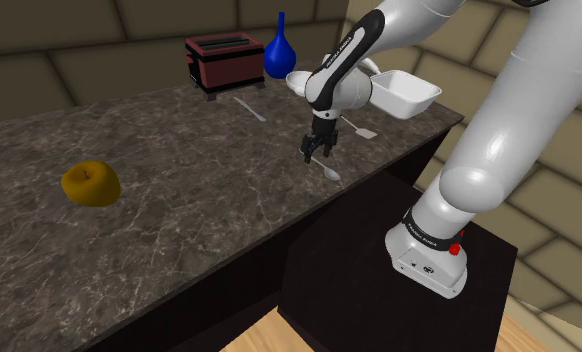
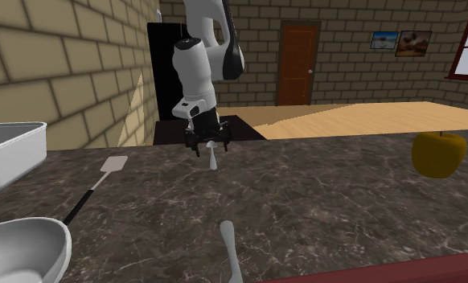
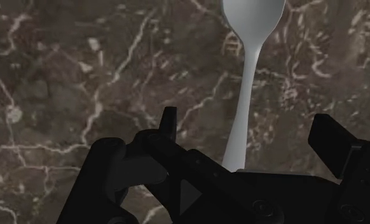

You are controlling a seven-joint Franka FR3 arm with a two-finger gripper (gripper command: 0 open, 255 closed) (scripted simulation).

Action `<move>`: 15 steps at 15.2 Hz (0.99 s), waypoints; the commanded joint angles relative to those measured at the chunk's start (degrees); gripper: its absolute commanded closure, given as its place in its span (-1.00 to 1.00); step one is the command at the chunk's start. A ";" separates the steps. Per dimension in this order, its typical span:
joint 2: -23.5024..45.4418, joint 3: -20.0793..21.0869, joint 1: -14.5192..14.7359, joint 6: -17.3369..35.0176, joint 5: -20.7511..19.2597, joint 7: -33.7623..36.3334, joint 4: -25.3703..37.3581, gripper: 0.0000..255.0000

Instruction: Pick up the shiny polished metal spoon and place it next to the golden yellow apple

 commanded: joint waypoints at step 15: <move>-2.61 -0.39 0.05 -2.37 -1.63 1.41 -0.08 1.00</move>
